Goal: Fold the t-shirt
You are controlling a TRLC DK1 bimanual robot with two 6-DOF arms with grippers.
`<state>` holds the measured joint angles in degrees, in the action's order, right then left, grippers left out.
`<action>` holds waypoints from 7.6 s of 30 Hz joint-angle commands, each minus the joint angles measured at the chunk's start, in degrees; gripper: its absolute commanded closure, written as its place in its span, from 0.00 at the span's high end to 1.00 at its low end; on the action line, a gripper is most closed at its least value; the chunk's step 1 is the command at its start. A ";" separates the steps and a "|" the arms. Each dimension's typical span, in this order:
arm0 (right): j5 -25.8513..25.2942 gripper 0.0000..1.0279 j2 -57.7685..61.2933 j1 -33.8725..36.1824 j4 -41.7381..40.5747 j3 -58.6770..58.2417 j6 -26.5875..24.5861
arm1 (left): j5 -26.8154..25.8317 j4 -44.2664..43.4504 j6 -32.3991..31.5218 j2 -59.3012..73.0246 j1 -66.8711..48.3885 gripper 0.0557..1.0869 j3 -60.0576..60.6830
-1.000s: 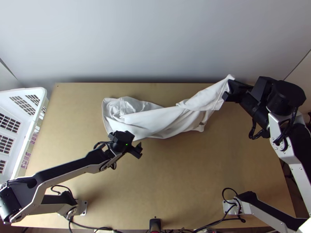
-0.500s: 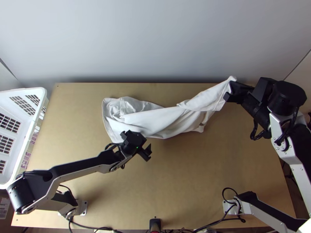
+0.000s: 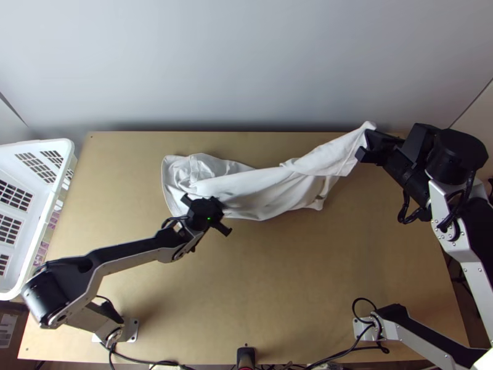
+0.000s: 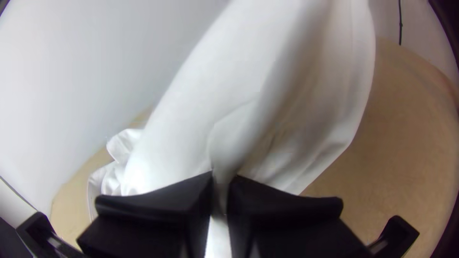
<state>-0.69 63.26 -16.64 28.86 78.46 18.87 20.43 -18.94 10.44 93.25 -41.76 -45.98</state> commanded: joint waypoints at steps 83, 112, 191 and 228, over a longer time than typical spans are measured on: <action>0.25 0.03 4.76 -1.73 -2.23 -5.77 -1.73 | -53.74 39.51 -41.29 23.11 35.78 0.83 -50.00; 0.25 0.03 6.17 -1.29 -3.81 -5.59 -2.53 | -54.79 49.96 -37.42 31.02 32.79 0.04 -57.21; -0.10 0.03 4.76 7.59 6.82 24.82 4.94 | -45.39 31.51 -52.89 -48.25 2.47 0.79 8.01; 1.39 0.03 -0.95 11.37 6.65 18.93 5.91 | -21.39 32.03 -41.99 18.19 -24.34 0.88 -38.22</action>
<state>0.03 62.76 -5.43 35.27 97.76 24.23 -4.75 9.72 -34.68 103.39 -65.43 -74.46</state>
